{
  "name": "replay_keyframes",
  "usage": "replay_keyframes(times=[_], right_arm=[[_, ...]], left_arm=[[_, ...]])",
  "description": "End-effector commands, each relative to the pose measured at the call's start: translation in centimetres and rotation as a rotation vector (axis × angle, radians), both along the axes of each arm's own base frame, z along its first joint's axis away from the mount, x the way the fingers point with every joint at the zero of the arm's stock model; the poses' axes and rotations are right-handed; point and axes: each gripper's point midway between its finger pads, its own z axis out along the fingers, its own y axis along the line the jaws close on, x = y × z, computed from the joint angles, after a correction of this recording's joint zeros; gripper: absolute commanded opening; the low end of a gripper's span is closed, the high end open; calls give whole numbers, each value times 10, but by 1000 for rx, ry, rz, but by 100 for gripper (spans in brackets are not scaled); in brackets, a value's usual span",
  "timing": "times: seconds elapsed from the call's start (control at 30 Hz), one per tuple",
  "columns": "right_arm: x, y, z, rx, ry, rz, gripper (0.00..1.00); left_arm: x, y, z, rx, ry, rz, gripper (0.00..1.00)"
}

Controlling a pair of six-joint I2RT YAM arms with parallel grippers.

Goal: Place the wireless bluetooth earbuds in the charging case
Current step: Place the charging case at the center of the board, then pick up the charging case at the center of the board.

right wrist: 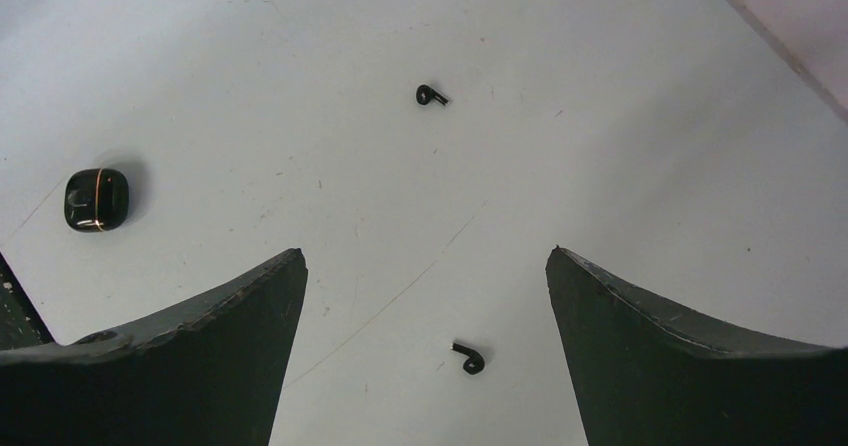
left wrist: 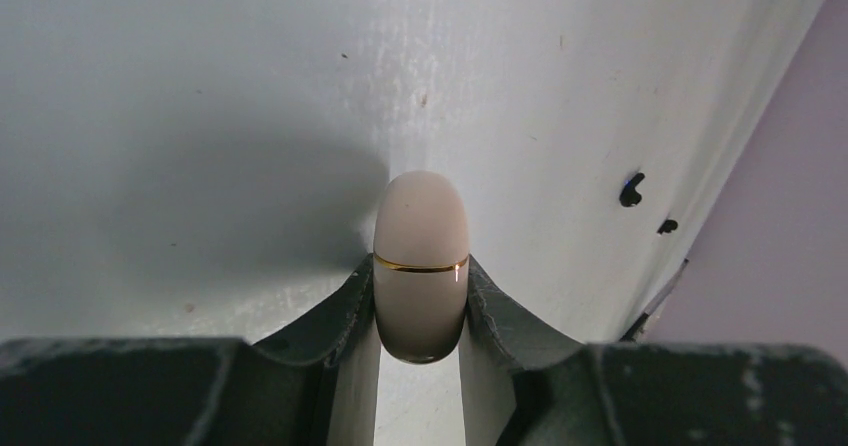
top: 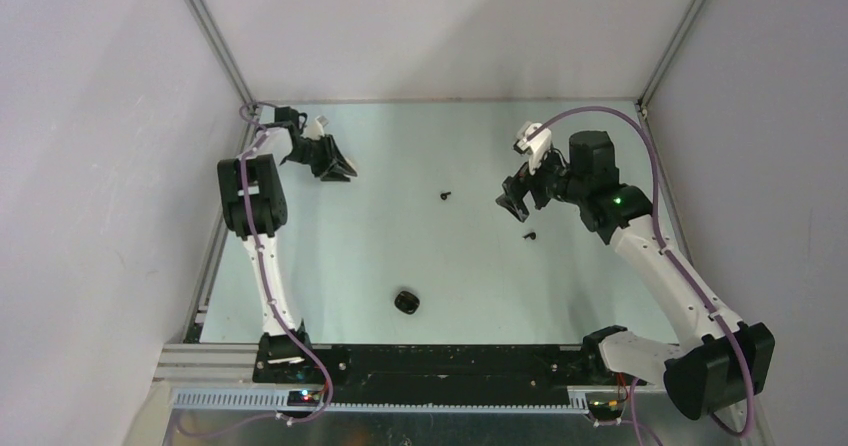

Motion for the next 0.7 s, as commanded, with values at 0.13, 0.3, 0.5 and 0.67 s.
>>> replay_keyframes(times=[0.13, 0.3, 0.5, 0.67], right_arm=[[2, 2, 7, -6, -42, 5, 95], [0, 1, 11, 1, -51, 4, 95], [0, 0, 13, 10, -50, 2, 95], [3, -3, 13, -2, -58, -19, 98]], left_arm=[[-6, -3, 7, -1, 8, 38, 42], [-11, 0, 7, 29, 11, 66, 65], [-19, 7, 10, 84, 4, 92, 99], [-26, 14, 32, 144, -51, 87, 99]])
